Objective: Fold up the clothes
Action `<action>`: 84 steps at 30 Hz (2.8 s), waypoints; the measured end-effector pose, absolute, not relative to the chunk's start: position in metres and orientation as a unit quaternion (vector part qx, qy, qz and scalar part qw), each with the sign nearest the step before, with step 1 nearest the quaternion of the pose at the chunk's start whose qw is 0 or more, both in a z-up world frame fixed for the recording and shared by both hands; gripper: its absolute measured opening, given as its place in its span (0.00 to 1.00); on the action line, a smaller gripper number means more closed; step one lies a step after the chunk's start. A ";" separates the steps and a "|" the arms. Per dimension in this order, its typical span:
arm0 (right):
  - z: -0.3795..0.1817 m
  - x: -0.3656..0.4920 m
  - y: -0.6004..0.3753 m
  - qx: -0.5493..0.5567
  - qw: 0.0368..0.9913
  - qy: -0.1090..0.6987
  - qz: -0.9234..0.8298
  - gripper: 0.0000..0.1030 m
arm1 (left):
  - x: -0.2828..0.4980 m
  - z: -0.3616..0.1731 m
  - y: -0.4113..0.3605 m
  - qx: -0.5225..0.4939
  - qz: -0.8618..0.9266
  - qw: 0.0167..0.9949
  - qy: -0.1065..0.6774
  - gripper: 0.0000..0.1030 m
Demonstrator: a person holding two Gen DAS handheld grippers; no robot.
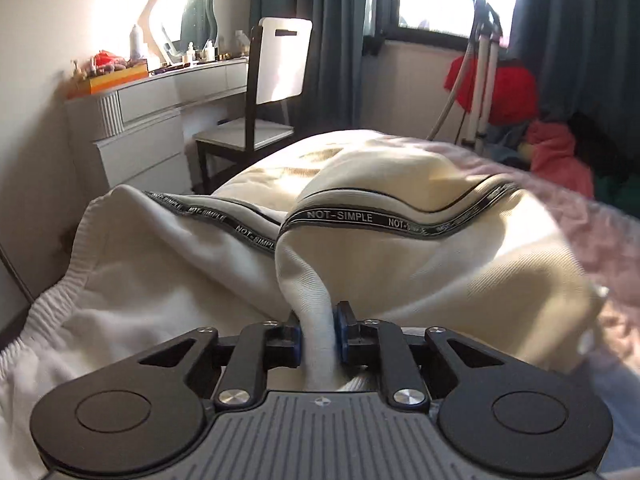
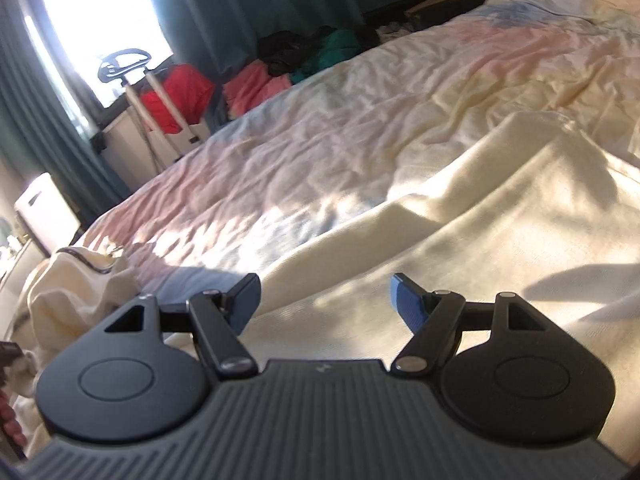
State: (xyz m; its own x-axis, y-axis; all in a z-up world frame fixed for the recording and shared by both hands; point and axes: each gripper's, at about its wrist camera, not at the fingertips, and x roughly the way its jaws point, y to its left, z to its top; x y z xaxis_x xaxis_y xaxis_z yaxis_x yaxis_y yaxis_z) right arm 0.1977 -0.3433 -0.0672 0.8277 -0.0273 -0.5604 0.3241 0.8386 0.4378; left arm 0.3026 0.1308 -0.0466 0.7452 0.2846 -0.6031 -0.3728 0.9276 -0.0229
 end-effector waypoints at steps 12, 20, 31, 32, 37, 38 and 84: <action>-0.064 0.192 -0.302 0.250 0.927 0.278 0.028 0.72 | 0.139 0.015 0.068 -0.074 0.076 0.963 0.247 0.67; -0.064 0.187 -0.277 0.236 0.924 0.285 0.098 0.72 | 0.091 -0.025 0.053 -0.100 0.030 0.968 0.226 0.75; -0.061 0.210 -0.238 0.259 0.901 0.304 0.172 0.72 | 0.113 -0.049 0.068 -0.113 0.002 0.965 0.236 0.76; -0.062 0.221 -0.234 0.281 0.892 0.310 0.172 0.72 | 0.115 -0.053 0.075 -0.121 0.006 0.963 0.239 0.76; -0.089 0.295 -0.218 0.449 0.806 0.341 0.182 0.73 | 0.135 -0.075 0.108 -0.176 0.034 0.945 0.275 0.76; -0.100 0.312 -0.213 0.489 0.781 0.345 0.179 0.73 | 0.140 -0.080 0.112 -0.188 0.037 0.940 0.282 0.76; -0.128 0.286 -0.544 0.290 0.893 0.223 -0.261 0.07 | 0.155 -0.105 0.062 -0.088 -0.004 0.950 0.301 0.77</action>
